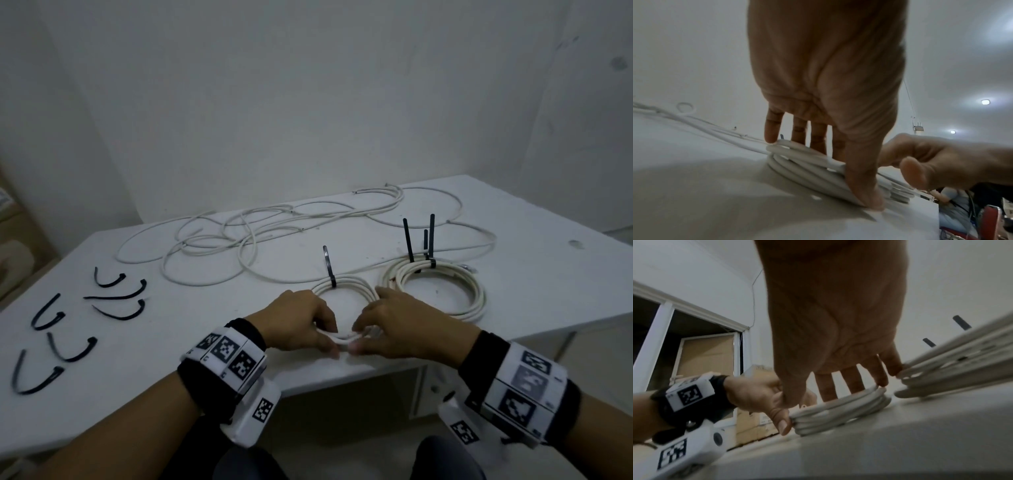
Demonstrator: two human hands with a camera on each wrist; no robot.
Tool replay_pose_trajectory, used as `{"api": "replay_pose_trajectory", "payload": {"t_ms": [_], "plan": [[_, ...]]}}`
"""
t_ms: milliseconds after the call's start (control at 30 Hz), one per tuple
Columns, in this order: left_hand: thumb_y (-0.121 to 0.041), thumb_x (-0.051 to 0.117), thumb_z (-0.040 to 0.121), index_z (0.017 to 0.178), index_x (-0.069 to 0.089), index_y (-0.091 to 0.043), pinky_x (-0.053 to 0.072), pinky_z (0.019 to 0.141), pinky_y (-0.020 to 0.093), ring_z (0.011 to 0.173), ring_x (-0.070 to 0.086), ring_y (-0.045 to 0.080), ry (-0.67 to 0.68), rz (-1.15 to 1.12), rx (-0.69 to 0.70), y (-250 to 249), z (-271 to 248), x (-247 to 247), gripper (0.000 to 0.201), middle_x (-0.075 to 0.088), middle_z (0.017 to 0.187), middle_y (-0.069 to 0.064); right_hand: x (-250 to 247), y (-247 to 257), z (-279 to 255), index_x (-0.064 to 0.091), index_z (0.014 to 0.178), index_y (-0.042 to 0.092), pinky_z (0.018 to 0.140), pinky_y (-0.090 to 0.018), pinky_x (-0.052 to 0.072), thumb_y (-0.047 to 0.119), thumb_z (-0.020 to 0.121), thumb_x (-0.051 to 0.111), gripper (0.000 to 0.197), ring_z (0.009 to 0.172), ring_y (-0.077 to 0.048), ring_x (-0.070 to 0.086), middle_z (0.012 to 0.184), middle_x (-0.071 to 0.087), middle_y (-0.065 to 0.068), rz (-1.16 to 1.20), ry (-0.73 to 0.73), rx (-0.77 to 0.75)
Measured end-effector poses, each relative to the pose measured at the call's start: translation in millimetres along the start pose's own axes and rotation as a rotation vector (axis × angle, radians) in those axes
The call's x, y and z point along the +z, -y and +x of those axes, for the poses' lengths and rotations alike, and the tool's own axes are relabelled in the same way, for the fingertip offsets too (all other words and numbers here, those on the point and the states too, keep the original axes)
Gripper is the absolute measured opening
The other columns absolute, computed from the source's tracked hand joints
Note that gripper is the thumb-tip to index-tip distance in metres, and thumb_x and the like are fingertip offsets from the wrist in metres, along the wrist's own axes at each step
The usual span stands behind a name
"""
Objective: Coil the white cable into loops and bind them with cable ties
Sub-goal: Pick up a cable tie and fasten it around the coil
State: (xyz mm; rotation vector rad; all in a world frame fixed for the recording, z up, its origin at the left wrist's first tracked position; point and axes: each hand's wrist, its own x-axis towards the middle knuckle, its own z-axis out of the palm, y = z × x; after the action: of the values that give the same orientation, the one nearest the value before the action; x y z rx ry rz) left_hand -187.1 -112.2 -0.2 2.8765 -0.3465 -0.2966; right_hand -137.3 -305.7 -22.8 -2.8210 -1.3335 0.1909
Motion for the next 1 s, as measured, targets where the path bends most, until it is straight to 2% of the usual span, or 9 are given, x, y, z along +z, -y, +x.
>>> {"api": "replay_pose_trajectory", "payload": {"t_ms": [100,267,367,467,533,600,700,867,1000], "plan": [[-0.049,0.075,0.075,0.094,0.071,-0.029,0.033,0.068,0.018,0.084,0.05,0.002,0.007,0.007,-0.011,-2.1,2.3,0.2,0.028,0.059,0.087,-0.016,-0.7,-1.2,0.0,0.064,0.118,0.03,0.099,-0.037,0.036,0.063,0.084,0.049,0.049,0.107,-0.019,0.049,0.114,0.067,0.004,-0.037,-0.036,-0.028],[-0.048,0.073,0.077,0.097,0.071,-0.029,0.035,0.067,0.016,0.084,0.051,0.002,0.003,-0.006,-0.048,-3.3,-1.7,2.2,0.028,0.059,0.089,-0.016,-3.3,5.1,0.3,0.065,0.117,0.031,0.106,-0.038,0.027,0.056,0.089,0.049,0.041,0.116,-0.023,0.043,0.115,0.067,0.005,-0.055,-0.056,0.017],[-0.049,0.074,0.076,0.098,0.07,-0.028,0.041,0.077,0.023,0.091,0.054,0.006,-0.007,0.003,-0.057,-5.1,-1.9,3.0,0.03,0.064,0.097,-0.012,-4.0,7.6,-0.6,0.063,0.119,0.031,0.107,-0.042,0.021,0.056,0.09,0.047,0.042,0.12,-0.024,0.041,0.117,0.066,0.002,-0.105,-0.043,0.039],[-0.052,0.078,0.07,0.116,0.064,-0.033,0.041,0.088,0.027,0.102,0.05,0.009,-0.022,0.036,-0.07,-3.9,-4.0,1.7,0.051,0.058,0.113,-0.01,-6.8,8.5,-4.6,0.054,0.128,0.032,0.113,-0.047,0.013,0.057,0.087,0.051,0.048,0.13,-0.022,0.038,0.133,0.056,0.003,-0.067,-0.029,0.044],[-0.052,0.082,0.064,0.126,0.056,-0.036,0.038,0.094,0.026,0.11,0.045,0.008,-0.033,-0.023,-0.082,-1.1,-9.7,-2.9,0.069,0.05,0.121,-0.013,-14.4,6.8,-11.3,0.046,0.134,0.035,0.112,-0.04,0.02,0.057,0.083,0.058,0.057,0.128,-0.015,0.043,0.138,0.051,0.008,0.065,-0.065,0.039],[-0.048,0.084,0.063,0.129,0.053,-0.035,0.034,0.096,0.023,0.114,0.04,0.005,-0.06,-0.109,-0.085,2.6,-15.8,-10.6,0.075,0.045,0.122,-0.017,-25.4,2.3,-17.5,0.046,0.134,0.036,0.099,-0.031,0.036,0.056,0.081,0.062,0.059,0.119,-0.012,0.05,0.134,0.055,0.008,0.17,-0.124,0.045],[-0.047,0.08,0.071,0.124,0.058,-0.031,0.037,0.09,0.019,0.111,0.047,0.004,-0.182,-0.201,-0.085,10.2,-19.1,-25.4,0.06,0.053,0.121,-0.013,-40.0,-9.3,-19.4,0.061,0.12,0.032,0.082,-0.025,0.042,0.05,0.083,0.063,0.041,0.105,-0.012,0.058,0.118,0.064,0.007,0.211,-0.228,0.056],[-0.031,0.065,0.09,0.11,0.066,-0.02,0.043,0.077,0.019,0.096,0.058,0.009,-0.472,-0.178,-0.133,31.3,-9.2,-54.7,0.022,0.066,0.109,-0.004,-60.9,-18.7,2.3,0.069,0.105,0.019,0.083,-0.029,0.05,0.025,0.091,0.059,0.018,0.092,-0.014,0.063,0.099,0.07,0.001,0.254,-0.292,0.085],[-0.016,0.06,0.091,0.122,0.061,-0.02,0.046,0.089,0.028,0.105,0.057,0.015,-0.376,0.001,-0.272,58.1,3.0,-66.7,0.031,0.062,0.122,0.001,-75.9,-27.6,38.8,0.065,0.109,0.02,0.08,-0.024,0.046,0.006,0.09,0.05,0.028,0.09,-0.011,0.056,0.106,0.065,0.0,0.149,-0.218,0.128]]}}
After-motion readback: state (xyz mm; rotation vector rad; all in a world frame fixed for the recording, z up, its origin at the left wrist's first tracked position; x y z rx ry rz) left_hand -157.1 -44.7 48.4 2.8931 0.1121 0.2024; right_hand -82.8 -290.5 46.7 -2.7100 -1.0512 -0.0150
